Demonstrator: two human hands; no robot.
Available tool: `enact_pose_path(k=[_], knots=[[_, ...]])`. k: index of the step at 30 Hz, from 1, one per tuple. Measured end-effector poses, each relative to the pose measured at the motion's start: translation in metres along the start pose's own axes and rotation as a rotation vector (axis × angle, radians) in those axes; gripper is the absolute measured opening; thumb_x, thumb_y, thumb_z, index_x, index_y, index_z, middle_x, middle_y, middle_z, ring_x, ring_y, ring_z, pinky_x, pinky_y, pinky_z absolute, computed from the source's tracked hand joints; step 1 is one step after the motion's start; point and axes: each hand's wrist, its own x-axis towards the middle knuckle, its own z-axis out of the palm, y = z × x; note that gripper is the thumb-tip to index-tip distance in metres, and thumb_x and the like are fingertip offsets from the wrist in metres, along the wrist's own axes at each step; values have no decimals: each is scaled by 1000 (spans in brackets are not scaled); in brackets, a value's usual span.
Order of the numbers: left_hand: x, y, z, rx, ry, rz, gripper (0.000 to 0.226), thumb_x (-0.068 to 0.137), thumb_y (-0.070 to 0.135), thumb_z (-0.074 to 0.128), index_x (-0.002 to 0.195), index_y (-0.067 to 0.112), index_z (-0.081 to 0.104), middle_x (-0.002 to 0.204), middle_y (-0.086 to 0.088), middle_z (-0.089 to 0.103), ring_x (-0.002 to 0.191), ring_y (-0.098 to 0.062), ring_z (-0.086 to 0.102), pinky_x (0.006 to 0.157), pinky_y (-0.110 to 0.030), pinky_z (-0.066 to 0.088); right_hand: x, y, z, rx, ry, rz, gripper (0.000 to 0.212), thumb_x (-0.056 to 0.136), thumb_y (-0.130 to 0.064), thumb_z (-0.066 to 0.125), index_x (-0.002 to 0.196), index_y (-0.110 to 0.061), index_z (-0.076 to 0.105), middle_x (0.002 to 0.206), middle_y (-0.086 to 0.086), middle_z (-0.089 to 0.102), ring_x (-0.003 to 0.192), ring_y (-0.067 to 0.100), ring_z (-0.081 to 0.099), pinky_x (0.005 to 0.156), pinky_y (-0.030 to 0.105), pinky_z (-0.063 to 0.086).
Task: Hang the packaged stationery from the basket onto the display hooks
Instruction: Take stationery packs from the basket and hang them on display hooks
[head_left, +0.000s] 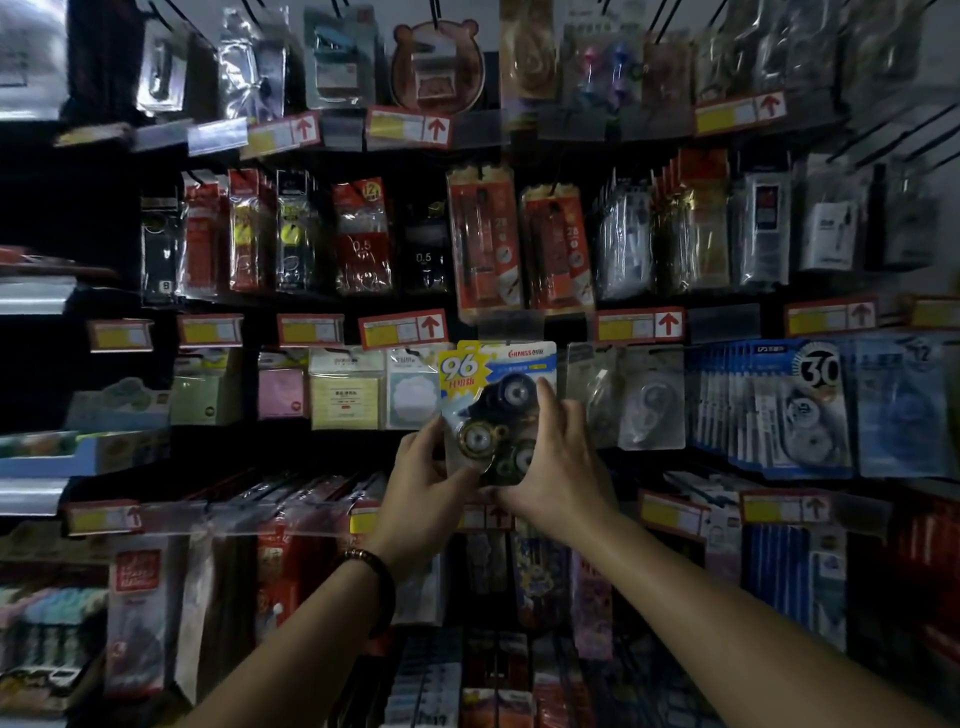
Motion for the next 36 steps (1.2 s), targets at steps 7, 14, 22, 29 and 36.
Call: enact_pose_path(k=[7,14,22,29,36], knots=[[-10,-12,-3,30,25,24,56,83,47,73,123,78,50,136,18,51,111,2,66,90,-24,60,0,7,4,-27,33,11,150,51,-86,80,162,-33,-6,144,-3,22,132,26,47,87,41,57],[-4,-18,-10,84,30,10,65,101,20,70,159,34,43,141,15,50,115,2,63,91,-25,59,30,6,3,-14,47,52,150,50,-76,89,160,-38,-5,145,-3,20,133,31,46,91,45,54],[-11,-23,-17,101,61,28,52,99,24,74,136,52,51,134,26,37,112,4,62,90,-20,58,30,9,4,-4,51,39,148,50,-77,88,161,-36,-2,143,-3,19,135,30,42,101,43,51],[-23,-28,-17,121,69,16,44,99,24,74,135,42,57,134,19,39,105,15,56,81,-8,55,22,9,0,18,28,60,146,52,-73,91,160,-39,-2,147,-4,17,138,32,41,104,42,49],[-29,-30,-18,92,39,13,38,98,17,73,125,41,63,132,13,44,103,10,61,80,-4,52,37,2,-7,45,-22,97,143,50,-70,93,160,-27,14,136,-2,23,131,26,45,107,30,40]])
